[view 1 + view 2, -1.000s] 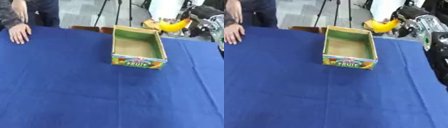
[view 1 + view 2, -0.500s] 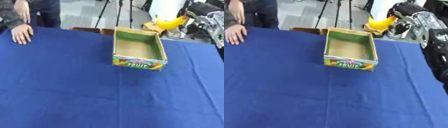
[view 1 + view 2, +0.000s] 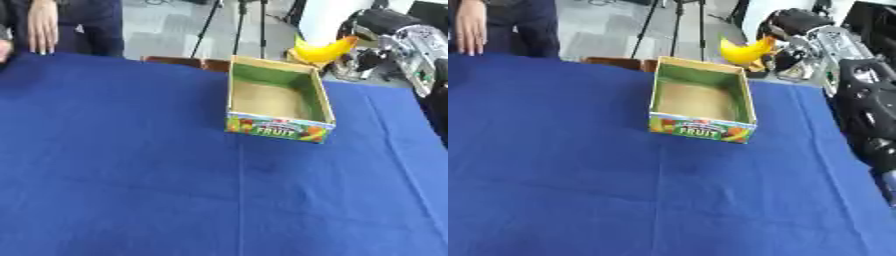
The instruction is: Pick up objects on the table and place them in the box.
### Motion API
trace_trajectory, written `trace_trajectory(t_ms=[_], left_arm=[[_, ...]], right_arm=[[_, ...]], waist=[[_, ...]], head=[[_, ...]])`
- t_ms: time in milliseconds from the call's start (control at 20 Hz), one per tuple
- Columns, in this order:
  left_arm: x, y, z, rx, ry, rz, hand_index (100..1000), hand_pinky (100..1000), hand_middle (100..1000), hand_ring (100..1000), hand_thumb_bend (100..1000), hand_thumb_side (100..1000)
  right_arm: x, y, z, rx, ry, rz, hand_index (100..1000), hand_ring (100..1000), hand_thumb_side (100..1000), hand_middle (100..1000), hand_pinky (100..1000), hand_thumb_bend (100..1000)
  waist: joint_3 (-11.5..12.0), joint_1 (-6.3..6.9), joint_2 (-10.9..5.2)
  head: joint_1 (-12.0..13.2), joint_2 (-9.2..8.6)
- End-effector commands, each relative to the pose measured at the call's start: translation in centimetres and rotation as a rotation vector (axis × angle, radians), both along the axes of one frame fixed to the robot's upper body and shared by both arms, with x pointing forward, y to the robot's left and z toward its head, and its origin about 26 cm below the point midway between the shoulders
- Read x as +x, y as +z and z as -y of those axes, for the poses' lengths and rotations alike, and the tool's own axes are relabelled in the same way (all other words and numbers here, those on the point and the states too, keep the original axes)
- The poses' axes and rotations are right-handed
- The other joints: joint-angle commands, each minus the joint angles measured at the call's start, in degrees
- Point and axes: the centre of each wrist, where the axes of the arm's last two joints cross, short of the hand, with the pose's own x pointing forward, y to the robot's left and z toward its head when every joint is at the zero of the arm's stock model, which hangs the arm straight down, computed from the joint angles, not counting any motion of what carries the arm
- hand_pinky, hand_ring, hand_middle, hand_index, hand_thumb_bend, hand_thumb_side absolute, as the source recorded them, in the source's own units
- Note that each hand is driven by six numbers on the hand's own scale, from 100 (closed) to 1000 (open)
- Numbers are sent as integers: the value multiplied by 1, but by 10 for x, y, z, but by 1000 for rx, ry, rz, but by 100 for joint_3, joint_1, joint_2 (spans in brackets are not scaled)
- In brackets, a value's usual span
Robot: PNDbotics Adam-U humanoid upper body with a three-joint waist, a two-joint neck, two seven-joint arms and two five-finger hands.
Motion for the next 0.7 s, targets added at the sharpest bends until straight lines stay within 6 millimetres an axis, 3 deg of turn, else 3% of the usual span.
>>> trace_trajectory(t_ms=[50,700], left_arm=[[0,10,-2,27,1,30,765,620,610,609,544,753],[0,10,-1,16,-5,33,764,620,610,609,546,752]], right_arm=[[0,17,-2,-21,12,31,700,715,100,647,639,182],[8,-9,-22,-16,66,-43,697,710,100,642,636,176]], waist=[[-7,60,-102],[-11,125,-82]], head=[[-32,25],[-78,35]])
